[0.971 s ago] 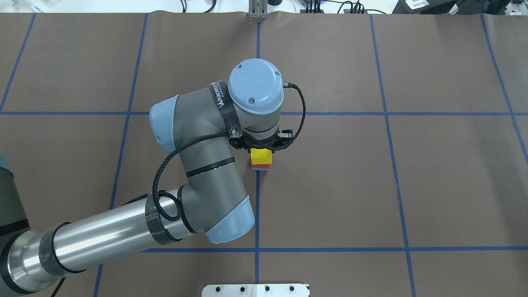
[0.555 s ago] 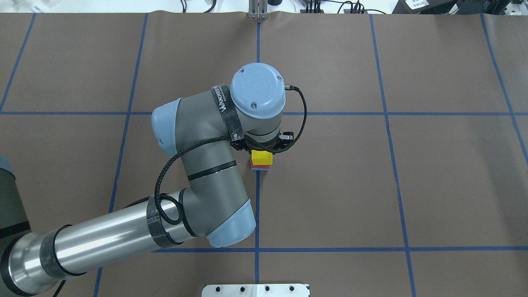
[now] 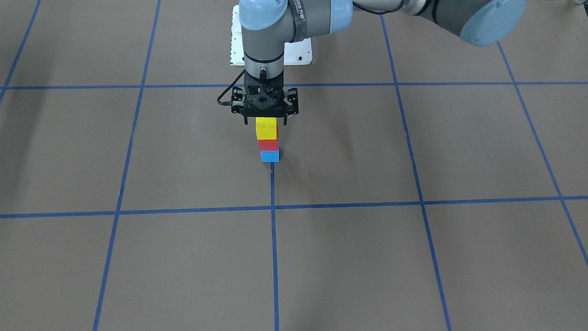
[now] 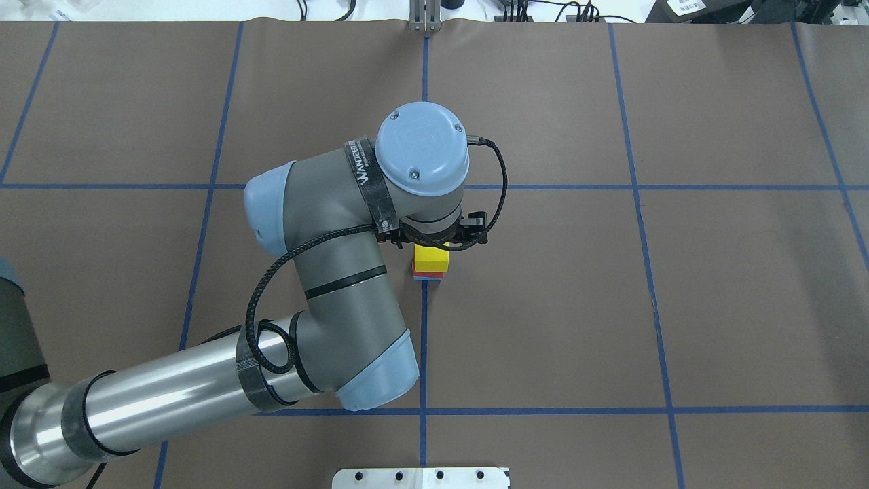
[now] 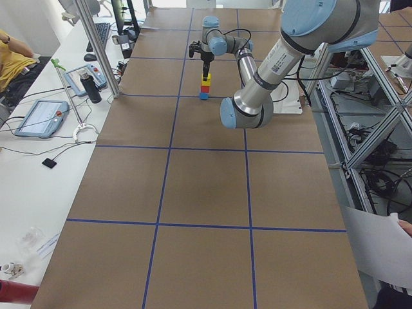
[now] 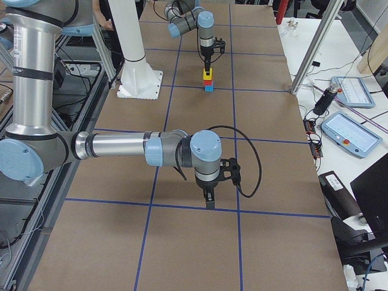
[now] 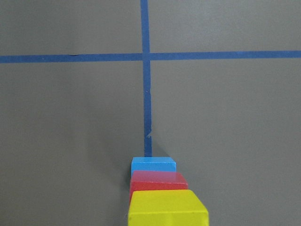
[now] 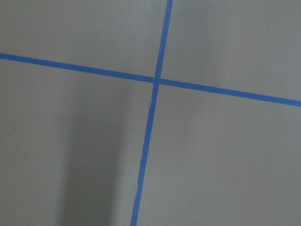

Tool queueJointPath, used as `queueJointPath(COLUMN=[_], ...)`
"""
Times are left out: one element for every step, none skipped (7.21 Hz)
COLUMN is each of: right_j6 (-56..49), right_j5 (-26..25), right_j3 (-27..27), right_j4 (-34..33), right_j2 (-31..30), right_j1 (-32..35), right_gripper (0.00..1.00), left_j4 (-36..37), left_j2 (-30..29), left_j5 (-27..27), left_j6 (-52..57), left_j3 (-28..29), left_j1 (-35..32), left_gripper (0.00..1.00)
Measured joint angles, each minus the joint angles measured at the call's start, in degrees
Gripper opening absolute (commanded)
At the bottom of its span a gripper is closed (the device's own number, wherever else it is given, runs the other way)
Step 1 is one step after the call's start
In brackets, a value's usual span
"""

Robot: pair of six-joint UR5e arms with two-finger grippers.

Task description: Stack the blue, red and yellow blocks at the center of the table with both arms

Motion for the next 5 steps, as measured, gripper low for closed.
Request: queueJointPath(right_j6=[-0.1, -0.2, -0.6, -1.0, -1.1], right_j5=[0.0, 0.1, 0.1, 0.1, 0.0], right_j3=[-0.1, -0.1, -0.2, -0.2, -0.3], right_j4=[0.0, 0.0, 0.0, 0.0, 0.0], right_j2=[0.0, -0.3, -0.8, -1.5, -2.2], right_j1=[0.0, 0.0, 0.0, 0.1, 0.2], right_gripper=[1.00, 1.00, 1.00, 1.00, 1.00], left_j4=[2.0, 5.2, 7.7, 9.1, 9.6], left_j2=[0.5, 2.8, 7.7, 13.9, 20.4], left_j5=[-0.1, -0.3, -1.3, -4.5, -8.8], left_j6=[2.7, 6.8, 12.3, 19.1, 27.1], left_j3=[-2.8, -8.0, -15.1, -21.9, -26.6], left_j1=[-0.7, -1.9, -4.2, -8.1, -13.2], left_gripper=[0.99, 0.99, 0.99, 0.99, 0.99])
